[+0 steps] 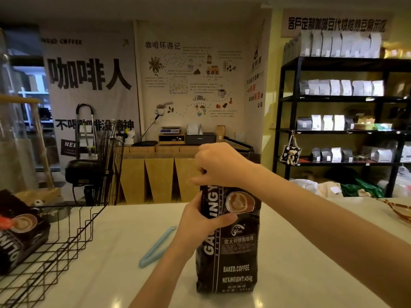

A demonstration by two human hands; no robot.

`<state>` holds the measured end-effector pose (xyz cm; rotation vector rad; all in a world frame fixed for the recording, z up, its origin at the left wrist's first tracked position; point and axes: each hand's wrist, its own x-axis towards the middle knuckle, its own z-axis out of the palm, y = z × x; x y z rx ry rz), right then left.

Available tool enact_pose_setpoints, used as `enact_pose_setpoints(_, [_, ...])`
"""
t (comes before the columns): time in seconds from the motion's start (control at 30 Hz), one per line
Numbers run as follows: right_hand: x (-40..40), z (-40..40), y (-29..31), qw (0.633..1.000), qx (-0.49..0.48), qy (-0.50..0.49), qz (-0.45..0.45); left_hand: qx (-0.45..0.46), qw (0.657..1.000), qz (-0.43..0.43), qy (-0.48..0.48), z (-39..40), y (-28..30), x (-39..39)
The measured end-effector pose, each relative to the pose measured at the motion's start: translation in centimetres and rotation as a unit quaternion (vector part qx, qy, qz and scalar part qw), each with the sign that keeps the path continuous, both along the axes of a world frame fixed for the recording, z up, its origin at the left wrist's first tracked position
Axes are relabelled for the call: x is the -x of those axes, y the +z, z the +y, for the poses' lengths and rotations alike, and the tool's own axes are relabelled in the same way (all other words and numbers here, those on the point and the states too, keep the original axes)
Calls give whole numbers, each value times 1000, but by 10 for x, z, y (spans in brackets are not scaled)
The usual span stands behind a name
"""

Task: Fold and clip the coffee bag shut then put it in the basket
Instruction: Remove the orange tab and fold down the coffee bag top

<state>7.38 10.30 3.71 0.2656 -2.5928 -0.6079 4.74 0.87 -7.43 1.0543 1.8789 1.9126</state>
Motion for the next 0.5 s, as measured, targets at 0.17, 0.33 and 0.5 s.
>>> enact_pose_setpoints(0.17, [13, 13, -1, 998, 31, -36, 32, -8, 999, -23, -33, 2, -1, -1])
enact_pose_setpoints(0.33, [17, 15, -9, 992, 10, -66, 107, -18, 998, -48, -37, 5, -3, -5])
enact_pose_setpoints(0.5, [25, 13, -15, 993, -23, -77, 89, -27, 997, -72, -32, 2, -5, -3])
